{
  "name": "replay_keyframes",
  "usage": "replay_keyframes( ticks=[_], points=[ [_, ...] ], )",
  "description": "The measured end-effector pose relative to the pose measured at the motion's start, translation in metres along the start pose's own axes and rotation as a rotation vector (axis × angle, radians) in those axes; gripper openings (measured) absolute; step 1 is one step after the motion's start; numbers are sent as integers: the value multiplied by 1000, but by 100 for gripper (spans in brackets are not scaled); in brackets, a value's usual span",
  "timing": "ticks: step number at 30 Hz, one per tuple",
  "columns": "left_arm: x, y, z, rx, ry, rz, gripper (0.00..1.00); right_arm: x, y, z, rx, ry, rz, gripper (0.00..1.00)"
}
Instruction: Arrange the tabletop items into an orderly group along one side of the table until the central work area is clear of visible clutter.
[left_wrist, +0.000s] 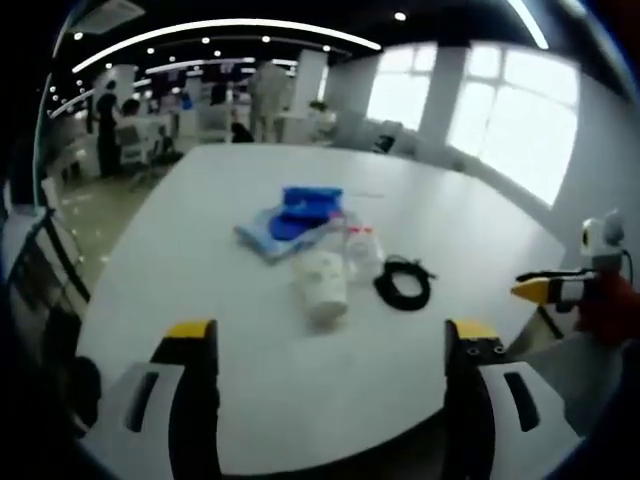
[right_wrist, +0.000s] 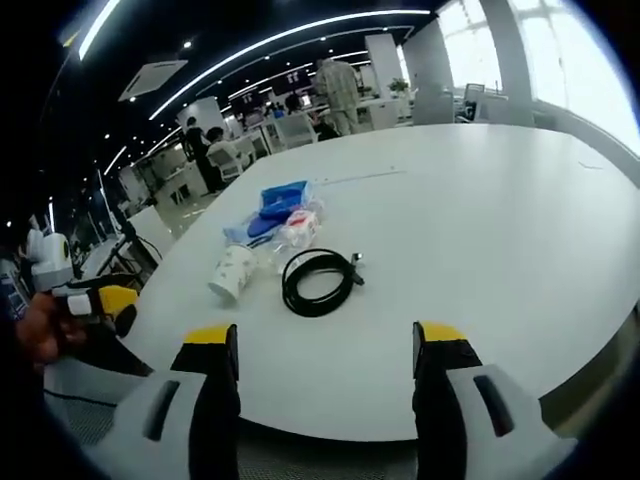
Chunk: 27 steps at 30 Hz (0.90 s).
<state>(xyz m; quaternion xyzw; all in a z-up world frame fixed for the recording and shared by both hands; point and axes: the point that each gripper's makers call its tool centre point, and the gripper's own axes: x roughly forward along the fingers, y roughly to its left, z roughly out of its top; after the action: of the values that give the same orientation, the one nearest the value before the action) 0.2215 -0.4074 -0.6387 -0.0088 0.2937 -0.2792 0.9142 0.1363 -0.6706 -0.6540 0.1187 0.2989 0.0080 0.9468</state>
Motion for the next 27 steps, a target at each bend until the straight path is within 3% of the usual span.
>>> replay_keyframes(
  ticks=[27],
  points=[
    [-4,11,2,-29,-11,45,90,1,2,-2,-11,15,10,70]
  ],
)
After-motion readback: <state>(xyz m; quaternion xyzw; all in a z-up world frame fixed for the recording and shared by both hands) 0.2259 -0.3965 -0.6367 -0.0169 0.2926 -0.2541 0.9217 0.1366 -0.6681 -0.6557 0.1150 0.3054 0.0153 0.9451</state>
